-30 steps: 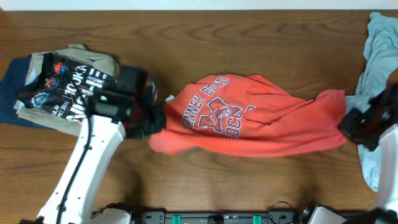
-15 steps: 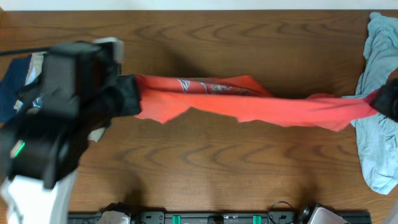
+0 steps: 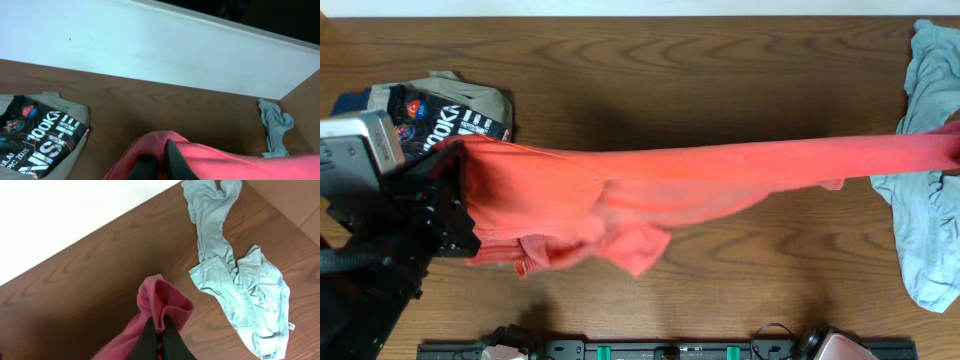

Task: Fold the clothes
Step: 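Lift the red t-shirt with both grippers and shake it out flat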

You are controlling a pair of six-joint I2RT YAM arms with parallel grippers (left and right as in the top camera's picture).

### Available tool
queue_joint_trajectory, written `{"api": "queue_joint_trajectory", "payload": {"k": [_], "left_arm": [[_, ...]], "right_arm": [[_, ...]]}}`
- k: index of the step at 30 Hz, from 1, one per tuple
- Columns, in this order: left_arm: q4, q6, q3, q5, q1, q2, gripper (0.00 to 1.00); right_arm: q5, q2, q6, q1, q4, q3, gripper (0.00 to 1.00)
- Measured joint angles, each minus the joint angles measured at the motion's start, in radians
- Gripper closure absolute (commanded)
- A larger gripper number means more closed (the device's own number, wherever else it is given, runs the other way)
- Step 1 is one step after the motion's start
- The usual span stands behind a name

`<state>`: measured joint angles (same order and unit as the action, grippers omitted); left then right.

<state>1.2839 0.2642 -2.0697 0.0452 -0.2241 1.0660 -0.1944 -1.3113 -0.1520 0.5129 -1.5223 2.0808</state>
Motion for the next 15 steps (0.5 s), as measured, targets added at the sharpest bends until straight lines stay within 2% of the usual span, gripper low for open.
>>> {"api": "queue_joint_trajectory", "payload": {"k": [9,15], "left_arm": [[-0.002,-0.014,0.001,-0.008,0.000,0.236,0.94],[-0.111,-0.106,0.012,-0.016,0.001,0.462,0.94]], "right_arm": [[-0.011,-0.130,0.020,-0.036,0.007,0.000,0.99],[-0.025,-0.287,0.027,-0.116,0.153,0.000,0.99]]}}
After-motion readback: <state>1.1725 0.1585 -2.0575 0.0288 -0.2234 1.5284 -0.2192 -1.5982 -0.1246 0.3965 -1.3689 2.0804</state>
